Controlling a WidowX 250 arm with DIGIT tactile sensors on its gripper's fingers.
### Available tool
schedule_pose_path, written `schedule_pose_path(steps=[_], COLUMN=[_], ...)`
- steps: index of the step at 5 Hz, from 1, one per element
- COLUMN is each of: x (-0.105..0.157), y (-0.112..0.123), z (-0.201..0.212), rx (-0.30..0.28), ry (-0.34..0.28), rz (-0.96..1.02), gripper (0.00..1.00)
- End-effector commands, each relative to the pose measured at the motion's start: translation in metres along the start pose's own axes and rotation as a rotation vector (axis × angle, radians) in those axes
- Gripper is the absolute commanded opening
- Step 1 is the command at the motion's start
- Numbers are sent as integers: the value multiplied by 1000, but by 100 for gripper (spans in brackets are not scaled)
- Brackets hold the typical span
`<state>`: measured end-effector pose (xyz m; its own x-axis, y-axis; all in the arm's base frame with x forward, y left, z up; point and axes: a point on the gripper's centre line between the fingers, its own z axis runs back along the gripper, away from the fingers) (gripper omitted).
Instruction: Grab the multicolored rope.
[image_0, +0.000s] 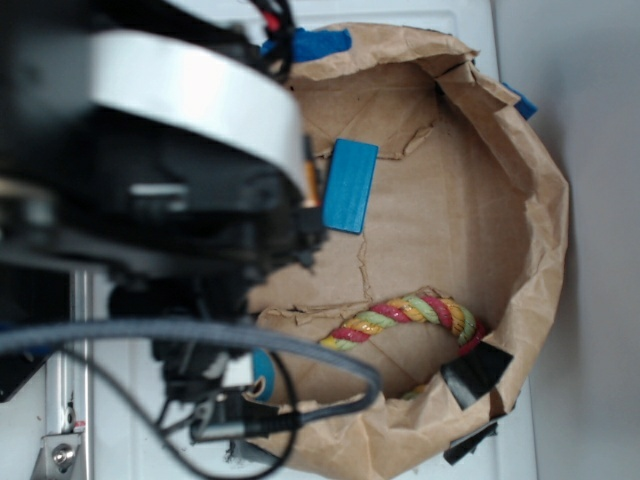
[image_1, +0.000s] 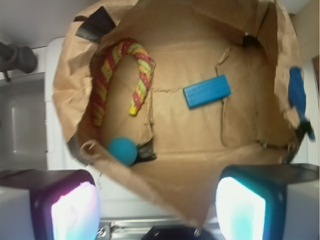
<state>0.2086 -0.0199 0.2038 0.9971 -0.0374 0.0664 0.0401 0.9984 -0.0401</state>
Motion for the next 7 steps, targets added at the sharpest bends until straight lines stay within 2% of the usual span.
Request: schedule_pose_path(steps=[1, 2, 4, 5, 7], x=[29, 47, 47, 56, 65], y=[0, -21, -21, -1, 29], z=[-12, 36, 36, -15, -81], rx=[-123, -164, -164, -82, -104], ry=[-58, -152, -152, -92, -10], rz=[-234, -348, -348, -338, -365], gripper=[100, 100, 100, 100, 100])
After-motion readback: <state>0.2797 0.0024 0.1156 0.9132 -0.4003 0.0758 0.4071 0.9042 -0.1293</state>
